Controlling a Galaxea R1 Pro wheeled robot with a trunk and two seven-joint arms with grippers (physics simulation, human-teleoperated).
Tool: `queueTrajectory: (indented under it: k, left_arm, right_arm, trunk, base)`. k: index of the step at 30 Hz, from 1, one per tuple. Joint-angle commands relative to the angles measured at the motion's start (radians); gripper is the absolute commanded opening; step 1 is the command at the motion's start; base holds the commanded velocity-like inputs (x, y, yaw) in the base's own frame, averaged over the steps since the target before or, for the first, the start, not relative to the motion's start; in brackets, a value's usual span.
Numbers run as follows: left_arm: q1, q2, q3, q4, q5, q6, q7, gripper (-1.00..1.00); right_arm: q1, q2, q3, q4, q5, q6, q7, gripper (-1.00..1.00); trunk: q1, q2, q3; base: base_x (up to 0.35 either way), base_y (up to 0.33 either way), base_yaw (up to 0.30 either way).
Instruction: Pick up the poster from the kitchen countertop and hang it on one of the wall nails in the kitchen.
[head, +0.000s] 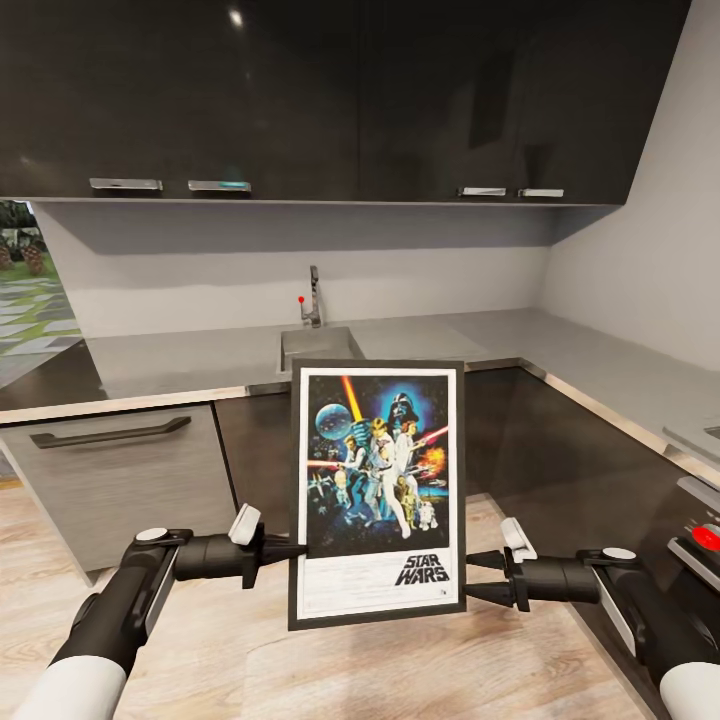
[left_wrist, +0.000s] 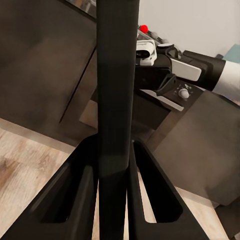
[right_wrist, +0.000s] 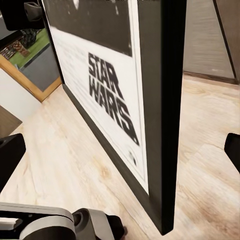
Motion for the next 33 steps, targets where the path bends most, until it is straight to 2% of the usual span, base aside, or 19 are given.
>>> queueTrajectory:
  k: [1, 21, 33]
  left_arm:
    - [-0.001, 0.0, 0.002, -0.001, -0.006, 0.003, -0.006, -1.0]
    - [0.0, -0.002, -0.001, -0.001, -0.005, 0.003, -0.006, -1.0]
    - [-0.001, -0.002, -0.022, -0.001, -0.005, 0.003, -0.006, -1.0]
  right_arm:
    - [-0.001, 0.0, -0.001, 0.0, 0.0, 0.01, 0.004, 1.0]
    - [-0.001, 0.001, -0.001, 0.0, 0.001, 0.01, 0.004, 1.0]
    - [-0.001, 0.011, -0.001, 0.0, 0.001, 0.01, 0.002, 1.0]
  trunk:
    - [0.0, -0.001, -0.001]
    - [0.0, -0.001, -0.001]
    - [0.0, -0.001, -0.001]
  base:
    - [0.0, 0.0, 0.0]
    - [0.0, 0.0, 0.0]
    - [0.0, 0.0, 0.0]
